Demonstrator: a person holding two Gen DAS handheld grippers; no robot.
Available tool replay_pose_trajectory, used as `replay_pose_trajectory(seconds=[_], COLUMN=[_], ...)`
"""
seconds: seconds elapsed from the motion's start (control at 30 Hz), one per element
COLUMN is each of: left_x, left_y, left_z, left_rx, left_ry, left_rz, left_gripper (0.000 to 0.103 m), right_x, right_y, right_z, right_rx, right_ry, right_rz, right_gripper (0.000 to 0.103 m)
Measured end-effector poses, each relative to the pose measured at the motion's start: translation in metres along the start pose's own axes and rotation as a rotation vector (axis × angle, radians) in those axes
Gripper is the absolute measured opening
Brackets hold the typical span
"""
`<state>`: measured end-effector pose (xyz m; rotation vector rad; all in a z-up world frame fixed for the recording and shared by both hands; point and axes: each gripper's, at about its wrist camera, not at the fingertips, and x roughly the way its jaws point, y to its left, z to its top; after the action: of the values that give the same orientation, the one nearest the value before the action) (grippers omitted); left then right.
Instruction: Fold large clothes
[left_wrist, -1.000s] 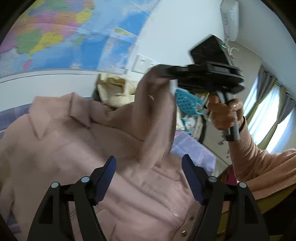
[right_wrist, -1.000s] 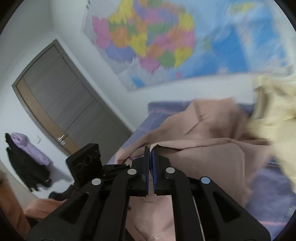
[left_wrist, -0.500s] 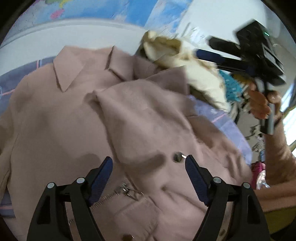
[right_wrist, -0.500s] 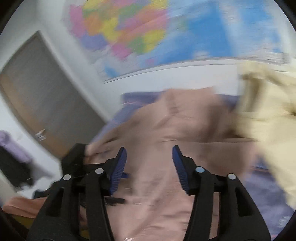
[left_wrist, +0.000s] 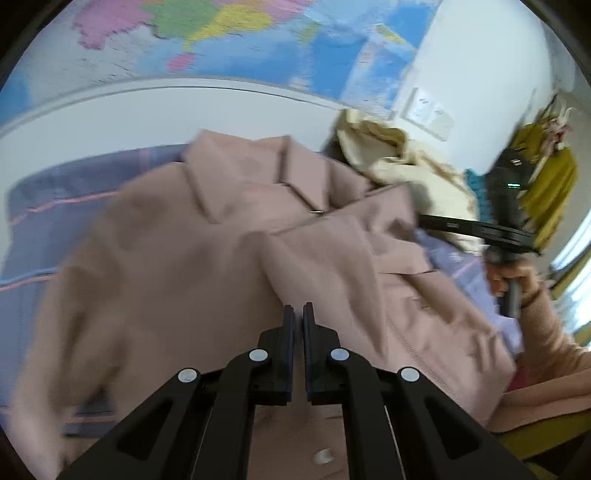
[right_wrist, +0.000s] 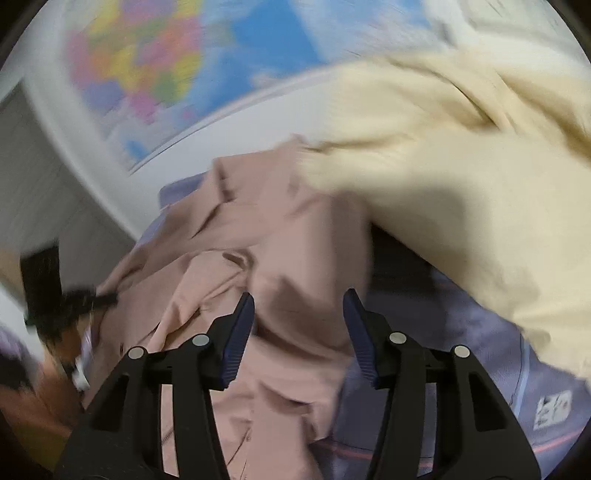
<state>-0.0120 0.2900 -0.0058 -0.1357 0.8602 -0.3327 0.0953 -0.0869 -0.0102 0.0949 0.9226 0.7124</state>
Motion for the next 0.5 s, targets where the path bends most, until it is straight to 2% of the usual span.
replay_pose_trajectory(seconds=[0.07, 0.13, 0.17, 0.23, 0.27, 0.3, 0.37, 0.47, 0.5], left_x=[-0.003, -0.004, -0.005, -0.005, -0.005, -0.004, 0.005, 0.034, 0.043], left_y=[0.015, 0.029, 0.034, 0.036, 0.029, 0.020, 0.005, -0.007, -0.007], left_z=[0.001, 0.003, 0.002, -0.002, -0.007, -0.012, -0.020, -0.024, -0.026], left_rx=[-0.036, -0.064, -0.080, -0.099, -0.070, -0.029, 0.018, 0.062, 0.070], left_ry=[0.005, 0.014, 0.023, 0.057, 0.067, 0.076, 0.115, 0.200, 0.227], left_rz=[0.073, 0.188, 0.187, 0.088, 0.050, 0.024, 0.019, 0.069, 0.088], left_gripper=[0.003, 0.003, 0.003, 0.014, 0.028, 0.050, 0.080, 0.078, 0.073], right_x=[0.006, 0.019, 0.028, 0.042, 0.046, 0.048, 0.049, 0.047, 0.048], right_y=[0.028, 0.048, 0.053, 0.055, 0.056, 0.055, 0.052, 0.049, 0.049], right_z=[-0.002, -0.007, -0.009, -0.013, -0.015, -0.016, -0.020, -0.022, -0.021], right_rx=[-0.123, -0.226, -0.256, -0.271, -0.275, -0.276, -0.266, -0.252, -0.249], right_ry=[0.018, 0.051, 0.078, 0.112, 0.123, 0.127, 0.128, 0.131, 0.134], right_rz=[0.023, -0.010, -0.025, -0.049, -0.052, -0.051, -0.042, -0.037, -0.034], right_gripper=[0.050, 0.049, 0.049, 0.050, 0.050, 0.049, 0.049, 0.050, 0.050])
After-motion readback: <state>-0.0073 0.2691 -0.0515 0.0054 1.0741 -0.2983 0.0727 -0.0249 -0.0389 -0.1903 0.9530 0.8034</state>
